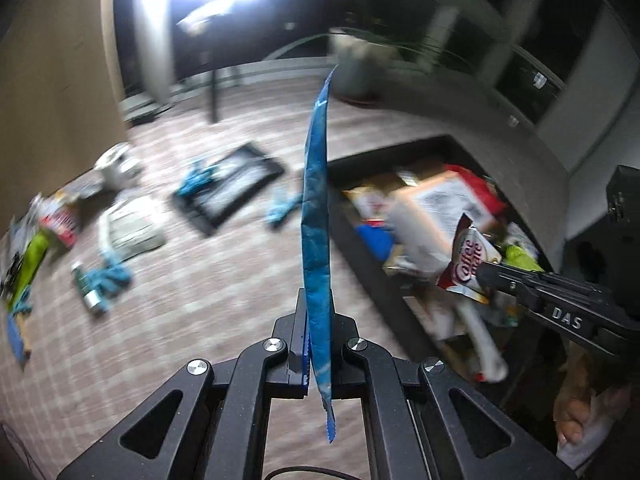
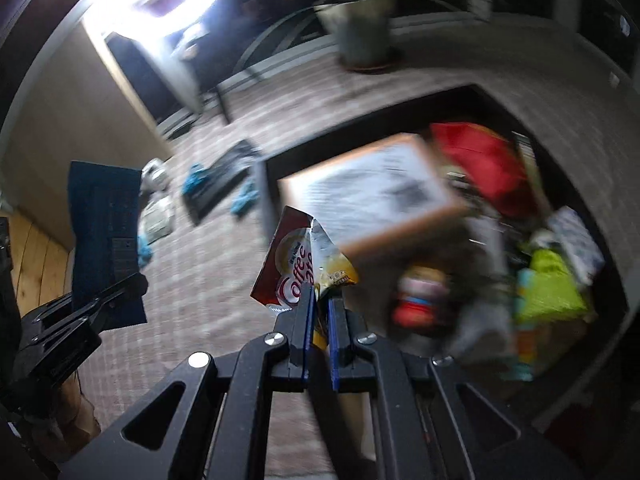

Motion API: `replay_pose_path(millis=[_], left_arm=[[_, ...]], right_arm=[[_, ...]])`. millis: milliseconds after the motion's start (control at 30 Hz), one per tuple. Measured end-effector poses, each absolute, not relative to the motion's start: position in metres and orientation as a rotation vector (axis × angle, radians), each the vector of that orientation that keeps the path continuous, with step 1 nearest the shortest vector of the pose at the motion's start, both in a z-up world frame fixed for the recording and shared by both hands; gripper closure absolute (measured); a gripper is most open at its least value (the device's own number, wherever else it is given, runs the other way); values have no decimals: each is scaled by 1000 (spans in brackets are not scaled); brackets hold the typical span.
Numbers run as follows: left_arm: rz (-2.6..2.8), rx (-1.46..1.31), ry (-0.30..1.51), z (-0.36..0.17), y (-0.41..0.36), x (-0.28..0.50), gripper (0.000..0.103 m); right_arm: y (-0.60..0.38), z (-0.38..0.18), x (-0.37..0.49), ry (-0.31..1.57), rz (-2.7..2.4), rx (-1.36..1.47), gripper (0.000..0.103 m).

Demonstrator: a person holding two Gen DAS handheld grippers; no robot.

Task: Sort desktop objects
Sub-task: 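Carry tissue pack and Coffee-mate packet over the black box and open both grippers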

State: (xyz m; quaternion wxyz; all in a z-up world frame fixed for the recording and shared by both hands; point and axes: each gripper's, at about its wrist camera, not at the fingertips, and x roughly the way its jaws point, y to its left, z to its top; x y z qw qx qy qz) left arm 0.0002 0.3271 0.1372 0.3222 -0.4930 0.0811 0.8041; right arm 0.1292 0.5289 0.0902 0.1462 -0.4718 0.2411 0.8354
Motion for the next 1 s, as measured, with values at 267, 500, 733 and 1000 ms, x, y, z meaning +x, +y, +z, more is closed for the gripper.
replay_pose_path(millis=[267,500,733,1000], left_arm=[[1962,-1208,314,147,414,41,100],[1856,-1172,389,146,470,71,100],[1828,-1164,464,144,498,87,77],[1860,-1174,450,146,487,80,50]], right_arm=[[581,83,186,761,2281,-1295,96],[603,79,210,787,2230,-1269,96],[617,78,224,823,2199,-1243,88],[621,81,223,865,2192,-1221,62]])
